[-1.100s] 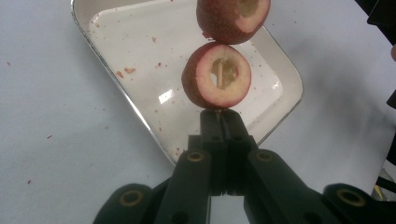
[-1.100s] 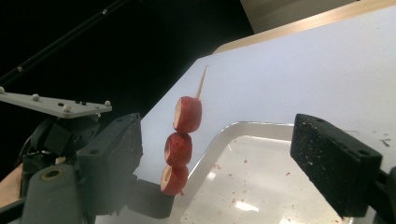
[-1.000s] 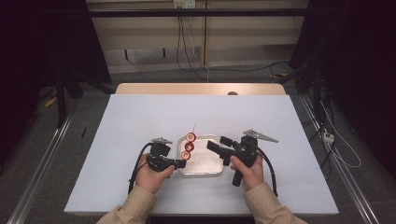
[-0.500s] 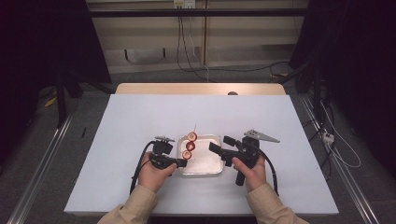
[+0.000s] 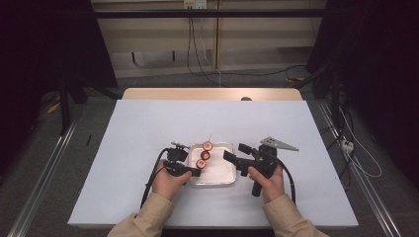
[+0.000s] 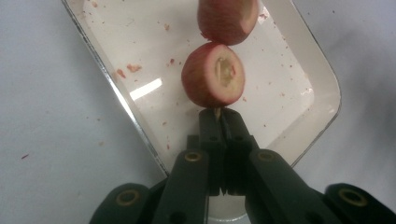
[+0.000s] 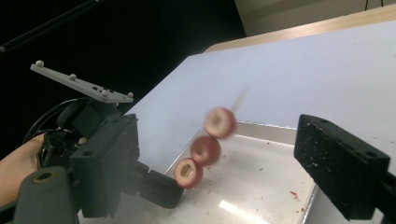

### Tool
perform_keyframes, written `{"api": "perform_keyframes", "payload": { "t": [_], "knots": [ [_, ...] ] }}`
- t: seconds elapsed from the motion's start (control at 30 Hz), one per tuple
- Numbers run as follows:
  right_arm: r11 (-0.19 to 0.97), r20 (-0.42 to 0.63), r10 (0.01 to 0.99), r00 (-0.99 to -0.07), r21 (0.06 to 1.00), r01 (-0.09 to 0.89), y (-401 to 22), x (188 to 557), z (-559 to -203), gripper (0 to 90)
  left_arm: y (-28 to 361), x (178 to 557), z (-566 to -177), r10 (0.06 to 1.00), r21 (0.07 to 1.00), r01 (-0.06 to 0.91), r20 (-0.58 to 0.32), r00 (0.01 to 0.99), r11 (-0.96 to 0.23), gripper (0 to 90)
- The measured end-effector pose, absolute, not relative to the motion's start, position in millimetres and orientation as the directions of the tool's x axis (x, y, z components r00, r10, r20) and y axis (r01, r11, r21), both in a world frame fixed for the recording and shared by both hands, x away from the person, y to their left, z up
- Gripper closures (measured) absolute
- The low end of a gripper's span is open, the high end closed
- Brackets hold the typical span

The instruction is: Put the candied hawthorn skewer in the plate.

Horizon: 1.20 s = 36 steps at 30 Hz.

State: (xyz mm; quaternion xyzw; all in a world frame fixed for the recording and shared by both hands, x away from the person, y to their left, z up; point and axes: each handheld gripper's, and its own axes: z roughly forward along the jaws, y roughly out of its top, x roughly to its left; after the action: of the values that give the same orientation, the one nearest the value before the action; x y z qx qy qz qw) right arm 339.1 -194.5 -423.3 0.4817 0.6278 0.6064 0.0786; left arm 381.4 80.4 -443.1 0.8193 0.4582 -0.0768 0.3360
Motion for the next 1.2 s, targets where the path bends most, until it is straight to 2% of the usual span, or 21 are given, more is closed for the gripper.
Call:
{"api": "perform_keyframes", "payload": {
  "t": [0.23, 0.4, 0.67, 0.73, 0.9, 1.2],
  "knots": [
    [-0.200, 0.485, 0.700, -0.525, 0.838, 0.508, -196.0, 337.5, -424.2, 13.9, 77.7, 375.6, -441.1, 0.677, 0.478, 0.795, -0.446, 0.585, -0.373, 88.9],
    [-0.188, 0.474, 0.708, -0.523, 0.841, 0.507, -196.5, 336.6, -426.1, 13.8, 81.7, 372.3, -437.3, 0.662, 0.498, 0.783, -0.449, 0.600, -0.372, 85.5],
    [-0.124, 0.424, 0.724, -0.544, 0.856, 0.502, -195.3, 333.9, -428.1, 13.8, 93.1, 368.0, -426.1, 0.634, 0.573, 0.746, -0.447, 0.632, -0.339, 74.2],
    [-0.107, 0.404, 0.733, -0.547, 0.863, 0.494, -196.8, 332.6, -429.0, 13.8, 94.5, 366.4, -423.1, 0.610, 0.613, 0.712, -0.431, 0.664, -0.342, 71.2],
    [-0.086, 0.388, 0.741, -0.547, 0.864, 0.496, -201.8, 330.9, -431.2, 13.9, 98.9, 364.3, -417.8, 0.607, 0.645, 0.683, -0.403, 0.685, -0.343, 63.4],
    [-0.049, 0.358, 0.751, -0.555, 0.868, 0.494, -209.7, 325.4, -434.1, 13.5, 115.4, 360.5, -409.4, 0.598, 0.689, 0.639, -0.365, 0.713, -0.342, 55.6]
  ]
}}
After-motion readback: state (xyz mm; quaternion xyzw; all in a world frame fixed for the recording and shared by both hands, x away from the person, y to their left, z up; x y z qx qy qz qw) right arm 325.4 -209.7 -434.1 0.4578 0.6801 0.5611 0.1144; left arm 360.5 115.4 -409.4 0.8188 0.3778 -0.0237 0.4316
